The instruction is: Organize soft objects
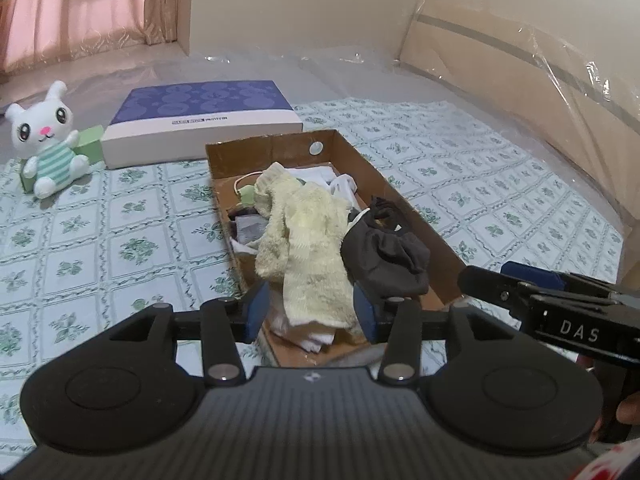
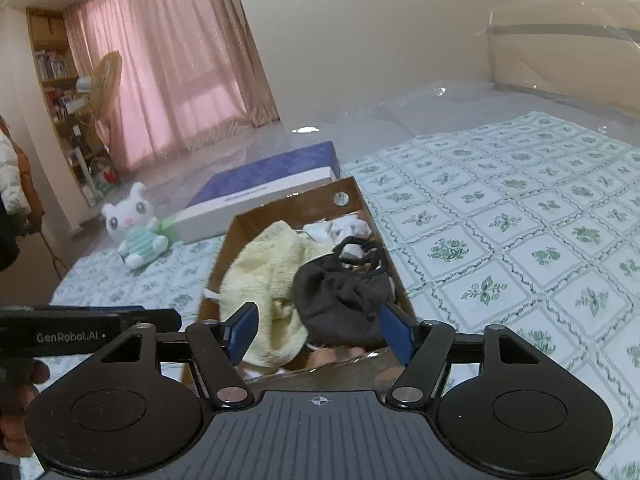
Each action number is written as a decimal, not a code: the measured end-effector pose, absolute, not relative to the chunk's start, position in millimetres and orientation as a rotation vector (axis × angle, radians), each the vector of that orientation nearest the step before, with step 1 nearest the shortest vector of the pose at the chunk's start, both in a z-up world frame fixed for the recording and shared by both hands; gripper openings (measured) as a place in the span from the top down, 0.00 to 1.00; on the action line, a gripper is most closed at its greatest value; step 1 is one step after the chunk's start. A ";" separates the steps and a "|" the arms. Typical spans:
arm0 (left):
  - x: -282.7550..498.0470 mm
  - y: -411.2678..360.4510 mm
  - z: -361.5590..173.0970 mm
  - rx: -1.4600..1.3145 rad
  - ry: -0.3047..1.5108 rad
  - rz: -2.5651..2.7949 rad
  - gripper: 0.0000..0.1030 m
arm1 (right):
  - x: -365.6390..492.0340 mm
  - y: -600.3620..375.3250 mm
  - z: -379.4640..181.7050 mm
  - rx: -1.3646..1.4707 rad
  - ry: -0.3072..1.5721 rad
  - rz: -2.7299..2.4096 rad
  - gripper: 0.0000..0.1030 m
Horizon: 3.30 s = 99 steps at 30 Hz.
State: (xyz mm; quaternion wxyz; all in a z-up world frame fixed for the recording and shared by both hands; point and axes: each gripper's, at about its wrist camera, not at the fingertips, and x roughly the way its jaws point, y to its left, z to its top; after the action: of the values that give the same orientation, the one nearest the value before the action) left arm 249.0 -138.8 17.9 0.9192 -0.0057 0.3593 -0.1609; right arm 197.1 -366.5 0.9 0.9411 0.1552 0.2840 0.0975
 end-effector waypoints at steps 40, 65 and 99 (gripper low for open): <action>39.8 -9.3 40.1 -0.050 0.718 -0.113 0.45 | 60.2 -261.2 21.1 0.245 0.652 0.342 0.30; 13.3 33.5 12.4 -0.081 0.795 -0.011 0.45 | 52.7 -188.5 -5.3 0.115 0.764 0.501 0.30; 17.3 34.7 5.9 -0.080 0.809 -0.010 0.45 | 58.1 -175.3 -11.4 0.098 0.787 0.525 0.30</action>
State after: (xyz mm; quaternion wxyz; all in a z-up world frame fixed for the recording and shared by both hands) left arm 17.3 34.7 5.9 0.9186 -0.0390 0.3933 -0.0048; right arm 58.1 -175.3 -11.4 0.8892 0.0472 0.3787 0.2525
